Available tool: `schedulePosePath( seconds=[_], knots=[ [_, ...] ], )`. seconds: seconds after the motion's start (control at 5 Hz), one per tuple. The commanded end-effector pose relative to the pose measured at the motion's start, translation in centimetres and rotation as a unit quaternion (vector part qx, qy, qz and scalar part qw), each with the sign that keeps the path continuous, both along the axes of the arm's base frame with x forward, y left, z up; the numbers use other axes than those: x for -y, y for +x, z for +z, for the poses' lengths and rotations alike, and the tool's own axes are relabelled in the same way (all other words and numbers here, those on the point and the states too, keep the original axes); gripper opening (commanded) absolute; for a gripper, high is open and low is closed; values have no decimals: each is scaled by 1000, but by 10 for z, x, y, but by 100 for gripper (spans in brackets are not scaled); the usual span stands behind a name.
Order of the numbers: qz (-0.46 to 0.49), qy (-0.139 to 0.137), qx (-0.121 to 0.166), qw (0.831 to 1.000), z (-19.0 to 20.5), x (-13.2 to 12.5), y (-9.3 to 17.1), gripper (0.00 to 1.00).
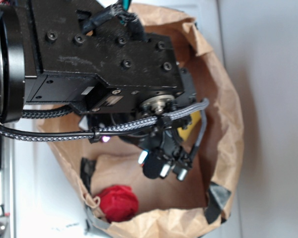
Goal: Grab the red paper.
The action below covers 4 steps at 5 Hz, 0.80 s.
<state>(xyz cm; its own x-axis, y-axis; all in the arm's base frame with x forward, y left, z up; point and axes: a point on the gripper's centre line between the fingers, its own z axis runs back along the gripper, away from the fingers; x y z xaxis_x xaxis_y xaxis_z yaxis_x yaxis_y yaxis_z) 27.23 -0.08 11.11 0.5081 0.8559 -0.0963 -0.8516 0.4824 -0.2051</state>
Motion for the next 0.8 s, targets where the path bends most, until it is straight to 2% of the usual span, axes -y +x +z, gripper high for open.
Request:
schedulePosePath(
  seconds=[0.0, 0.4, 0.6],
  knots=[
    [21, -35, 9, 999, -6, 8, 8, 100],
    [-19, -64, -20, 998, -20, 33, 8, 100],
    [-24, -74, -23, 997, -21, 44, 9, 100]
  ],
)
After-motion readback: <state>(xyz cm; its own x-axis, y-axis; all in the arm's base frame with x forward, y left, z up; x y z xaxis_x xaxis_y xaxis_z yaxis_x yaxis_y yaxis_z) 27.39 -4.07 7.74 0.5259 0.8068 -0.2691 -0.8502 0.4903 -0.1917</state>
